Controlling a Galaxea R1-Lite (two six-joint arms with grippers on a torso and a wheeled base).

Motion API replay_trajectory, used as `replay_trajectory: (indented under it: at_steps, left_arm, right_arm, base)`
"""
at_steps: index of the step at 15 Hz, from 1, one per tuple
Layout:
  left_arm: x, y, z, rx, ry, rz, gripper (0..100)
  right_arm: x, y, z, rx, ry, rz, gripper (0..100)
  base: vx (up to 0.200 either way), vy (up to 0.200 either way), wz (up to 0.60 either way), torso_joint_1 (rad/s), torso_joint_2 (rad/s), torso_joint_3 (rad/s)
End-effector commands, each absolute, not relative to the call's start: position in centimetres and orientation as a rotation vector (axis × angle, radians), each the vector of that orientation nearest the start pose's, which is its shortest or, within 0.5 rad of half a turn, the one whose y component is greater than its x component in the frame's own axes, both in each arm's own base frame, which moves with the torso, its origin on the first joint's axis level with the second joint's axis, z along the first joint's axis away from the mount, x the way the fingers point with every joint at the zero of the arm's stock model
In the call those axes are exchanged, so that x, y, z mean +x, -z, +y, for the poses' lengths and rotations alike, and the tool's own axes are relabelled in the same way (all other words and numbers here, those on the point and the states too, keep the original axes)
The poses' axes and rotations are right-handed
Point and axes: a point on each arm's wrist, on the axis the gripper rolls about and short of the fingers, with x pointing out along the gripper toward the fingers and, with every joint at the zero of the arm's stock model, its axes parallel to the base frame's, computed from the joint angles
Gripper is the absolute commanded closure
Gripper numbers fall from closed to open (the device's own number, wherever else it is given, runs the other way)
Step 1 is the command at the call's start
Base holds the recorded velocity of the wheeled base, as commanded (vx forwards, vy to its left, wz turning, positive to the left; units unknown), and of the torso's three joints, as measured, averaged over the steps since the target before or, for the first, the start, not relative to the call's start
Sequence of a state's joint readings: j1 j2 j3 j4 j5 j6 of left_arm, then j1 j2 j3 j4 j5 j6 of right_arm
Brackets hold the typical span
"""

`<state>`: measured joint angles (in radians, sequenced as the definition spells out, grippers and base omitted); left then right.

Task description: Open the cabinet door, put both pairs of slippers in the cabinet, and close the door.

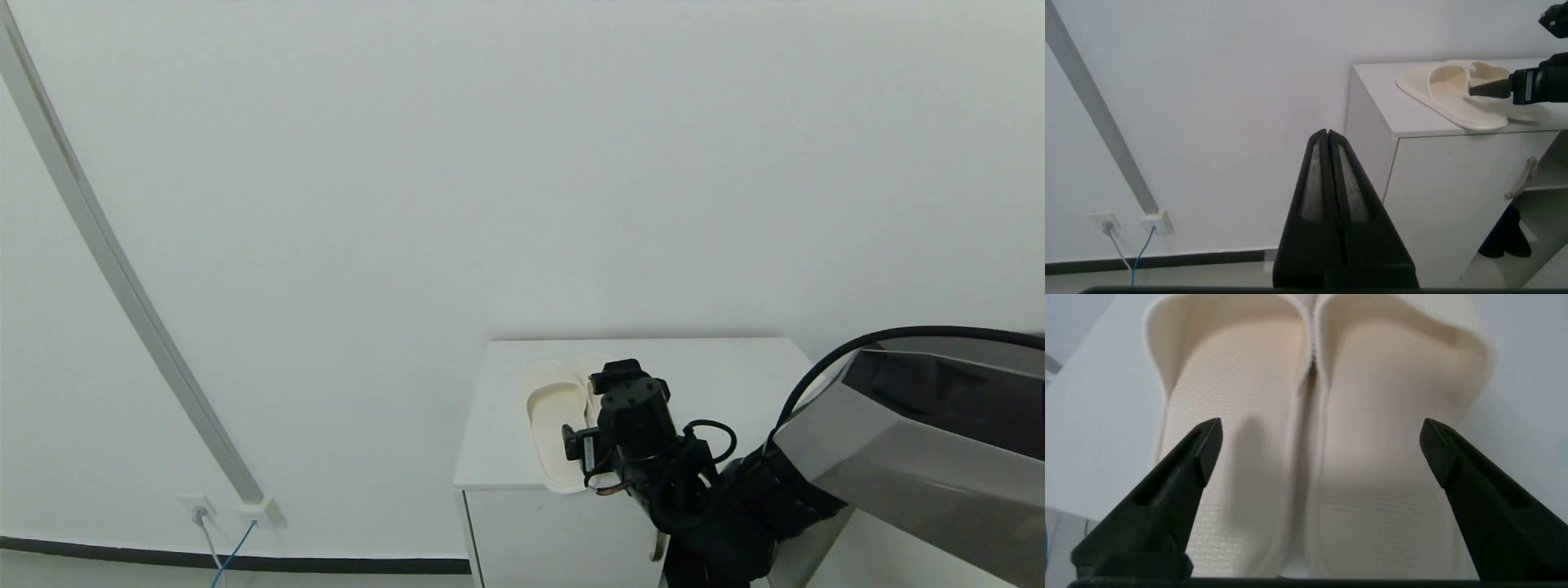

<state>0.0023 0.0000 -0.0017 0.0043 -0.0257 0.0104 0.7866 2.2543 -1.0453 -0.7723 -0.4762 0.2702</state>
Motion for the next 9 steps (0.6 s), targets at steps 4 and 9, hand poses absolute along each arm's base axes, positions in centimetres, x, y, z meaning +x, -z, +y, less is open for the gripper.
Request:
replay_trajectory:
  at_steps: [4,9]
  left_arm:
    - [-2.3,-7.5,-0.1,0.011,0.021,0.003,100]
    - [-2.3,-7.5,0.0,0.011,0.015,0.003,100]
  right_arm:
    - [32.4,-4.4,28.8,0.005,-0.225,0.368,0]
    - [33.8,-3.6,29.5,0.018,-0.218,0.352,0]
  base:
    - [0.000,0.000,0.00,0.000,0.00,0.000]
    - [0.000,0.000,0.00,0.000,0.00,0.000]
